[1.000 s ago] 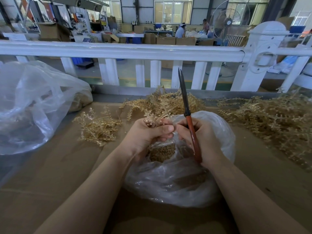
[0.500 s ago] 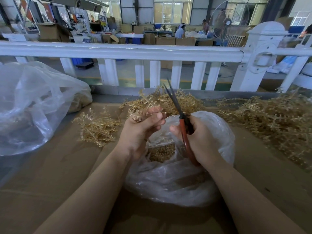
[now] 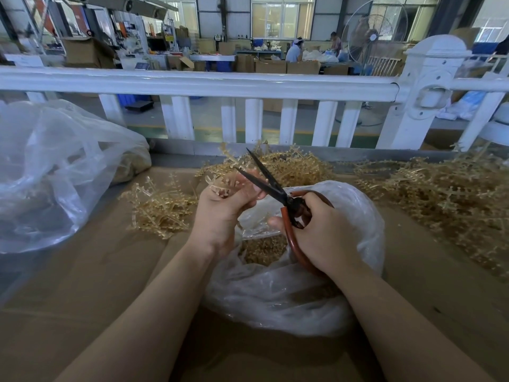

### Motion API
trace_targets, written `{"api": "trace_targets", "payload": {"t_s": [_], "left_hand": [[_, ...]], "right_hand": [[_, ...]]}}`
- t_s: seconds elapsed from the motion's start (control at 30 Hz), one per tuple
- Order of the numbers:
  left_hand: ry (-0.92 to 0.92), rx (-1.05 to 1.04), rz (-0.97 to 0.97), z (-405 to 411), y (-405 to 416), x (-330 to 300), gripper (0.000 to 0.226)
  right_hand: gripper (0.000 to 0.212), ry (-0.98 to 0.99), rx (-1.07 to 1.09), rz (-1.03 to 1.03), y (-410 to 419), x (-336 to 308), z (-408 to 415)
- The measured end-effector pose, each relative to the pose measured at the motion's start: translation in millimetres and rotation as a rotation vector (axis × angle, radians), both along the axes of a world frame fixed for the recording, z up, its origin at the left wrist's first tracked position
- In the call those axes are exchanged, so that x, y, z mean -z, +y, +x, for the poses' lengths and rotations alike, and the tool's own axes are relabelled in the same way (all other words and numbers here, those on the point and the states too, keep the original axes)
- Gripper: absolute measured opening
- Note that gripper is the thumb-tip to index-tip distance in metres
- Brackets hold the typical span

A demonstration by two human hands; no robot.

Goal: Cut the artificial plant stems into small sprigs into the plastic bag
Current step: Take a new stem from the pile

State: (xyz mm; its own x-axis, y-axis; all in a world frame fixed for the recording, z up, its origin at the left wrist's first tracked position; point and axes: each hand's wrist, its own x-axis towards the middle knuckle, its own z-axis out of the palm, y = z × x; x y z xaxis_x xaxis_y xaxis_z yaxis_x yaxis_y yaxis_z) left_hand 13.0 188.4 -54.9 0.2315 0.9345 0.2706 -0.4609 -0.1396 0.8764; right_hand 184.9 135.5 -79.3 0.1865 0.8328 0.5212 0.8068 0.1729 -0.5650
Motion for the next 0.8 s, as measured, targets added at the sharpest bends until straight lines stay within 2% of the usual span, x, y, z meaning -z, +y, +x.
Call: {"api": "trace_targets", "payload": {"t_s": [0.2, 0.3, 0.37, 0.5, 0.7, 0.8], "left_hand": [[0.021, -0.025, 0.002, -0.2, 3.3, 1.5, 0.027], [0.031, -0.017, 0.014, -1.3, 4.1, 1.5, 0.017], [0.027, -0.013, 0.022, -1.6, 3.4, 1.5, 0.012], [-0.003, -0.021, 0.009, -1.5, 2.9, 1.1, 0.017], [-0.022, -0.019, 0.020, -2.3, 1.5, -1.8, 0.009], [0.053, -0.037, 0.082, -3.1, 0.9, -2.8, 0.011]], "right_hand": [[0.052, -0.099, 0.064, 0.068, -0.2, 0.8, 0.1], [0.052, -0.109, 0.062, 0.083, -1.3, 0.4, -0.5], [0.059, -0.103, 0.061, 0.077, -2.3, -0.7, -1.4], [0.069, -0.118, 0.071, 0.074, -3.0, -2.5, -2.1], [0.065, -0.127, 0.081, 0.089, -3.7, -2.7, -1.6], [0.061, -0.142, 0.102, 0.094, -5.1, -5.6, -2.9]]}}
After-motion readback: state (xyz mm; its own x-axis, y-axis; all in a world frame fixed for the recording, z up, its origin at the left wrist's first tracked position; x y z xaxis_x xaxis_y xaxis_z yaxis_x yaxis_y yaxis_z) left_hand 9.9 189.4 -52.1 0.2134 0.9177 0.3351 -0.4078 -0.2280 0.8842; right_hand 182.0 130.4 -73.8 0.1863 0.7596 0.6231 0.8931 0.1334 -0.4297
